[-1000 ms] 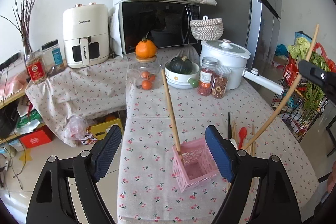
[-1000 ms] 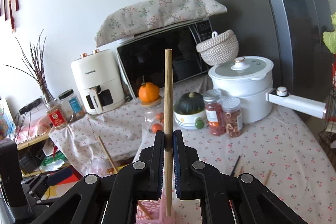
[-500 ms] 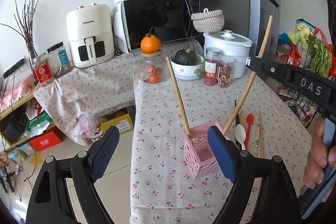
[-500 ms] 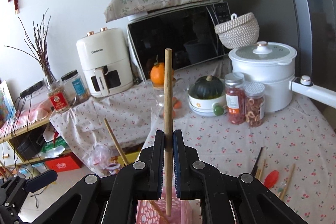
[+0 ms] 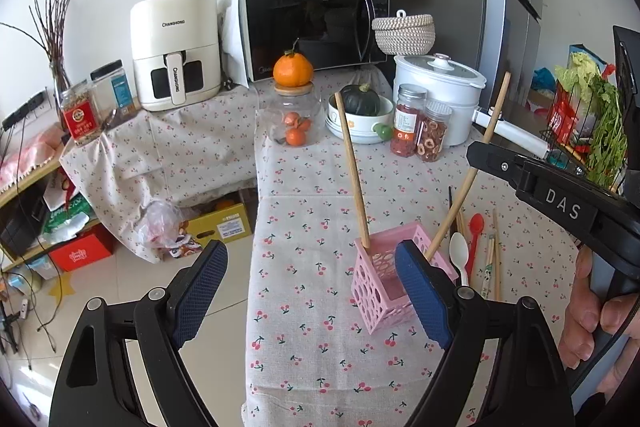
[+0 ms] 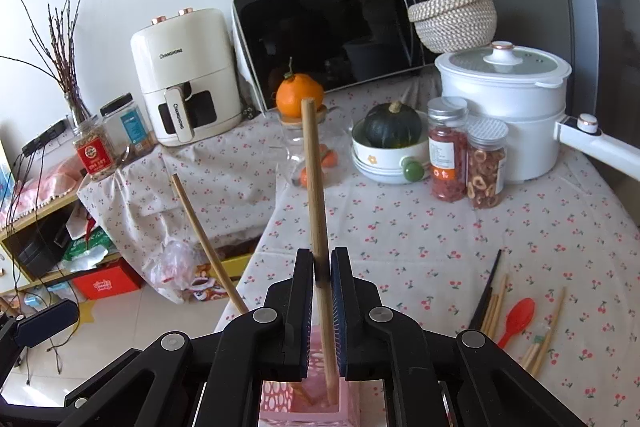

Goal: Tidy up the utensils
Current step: 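Drop the wooden chopstick into the pink holder and open the right tool, then grasp the white plastic spoon by its handle with the left tool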

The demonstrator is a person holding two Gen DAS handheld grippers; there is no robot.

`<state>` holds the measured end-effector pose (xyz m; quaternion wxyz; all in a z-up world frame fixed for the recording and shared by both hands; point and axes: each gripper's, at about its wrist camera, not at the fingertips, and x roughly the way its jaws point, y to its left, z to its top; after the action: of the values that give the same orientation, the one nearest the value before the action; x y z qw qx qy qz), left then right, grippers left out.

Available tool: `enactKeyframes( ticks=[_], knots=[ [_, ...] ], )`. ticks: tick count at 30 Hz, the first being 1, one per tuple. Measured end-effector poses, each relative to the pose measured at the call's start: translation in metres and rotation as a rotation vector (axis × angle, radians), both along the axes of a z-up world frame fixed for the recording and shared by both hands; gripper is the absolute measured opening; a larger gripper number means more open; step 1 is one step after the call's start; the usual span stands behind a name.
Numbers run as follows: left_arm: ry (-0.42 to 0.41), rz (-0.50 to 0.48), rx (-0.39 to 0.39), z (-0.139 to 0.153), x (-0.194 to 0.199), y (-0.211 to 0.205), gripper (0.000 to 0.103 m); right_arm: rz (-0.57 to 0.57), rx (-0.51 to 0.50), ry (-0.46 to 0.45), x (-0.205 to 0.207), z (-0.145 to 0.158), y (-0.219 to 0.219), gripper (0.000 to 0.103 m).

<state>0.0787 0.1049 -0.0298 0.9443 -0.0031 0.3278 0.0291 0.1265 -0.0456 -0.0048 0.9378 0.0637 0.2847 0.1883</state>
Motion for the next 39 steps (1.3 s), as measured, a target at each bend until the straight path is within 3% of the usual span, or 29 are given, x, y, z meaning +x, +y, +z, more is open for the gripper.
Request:
enactKeyframes(
  ticks=[5, 9, 14, 23, 28, 34, 36, 39],
  knots=[
    [0.012, -0.003, -0.014, -0.001, 0.002, -0.001, 0.088, 0.006, 0.004, -0.019, -0.006, 0.007, -0.005, 0.039],
    [0.014, -0.015, -0.019, 0.0, 0.0, -0.006, 0.088, -0.011, 0.023, -0.035, -0.013, 0.017, -0.02, 0.048],
    [0.011, -0.049, -0.025, 0.008, -0.007, -0.02, 0.088, -0.07, 0.048, -0.044, -0.02, 0.026, -0.057, 0.071],
    [0.007, -0.162, 0.006, 0.019, -0.023, -0.082, 0.092, -0.24, -0.055, -0.017, -0.034, 0.028, -0.13, 0.095],
    [0.077, -0.277, 0.005, 0.015, -0.015, -0.133, 0.092, -0.305, -0.092, 0.116, -0.027, 0.01, -0.171, 0.096],
    [0.279, -0.378, -0.083, -0.012, 0.031, -0.19, 0.091, -0.367, -0.132, 0.302, -0.014, -0.024, -0.215, 0.097],
    [0.342, -0.38, -0.103, -0.025, 0.054, -0.205, 0.086, -0.396, -0.115, 0.35, -0.01, -0.034, -0.23, 0.096],
    [0.432, -0.362, -0.112, -0.048, 0.09, -0.221, 0.066, -0.432, -0.078, 0.407, -0.005, -0.046, -0.248, 0.096]
  ],
)
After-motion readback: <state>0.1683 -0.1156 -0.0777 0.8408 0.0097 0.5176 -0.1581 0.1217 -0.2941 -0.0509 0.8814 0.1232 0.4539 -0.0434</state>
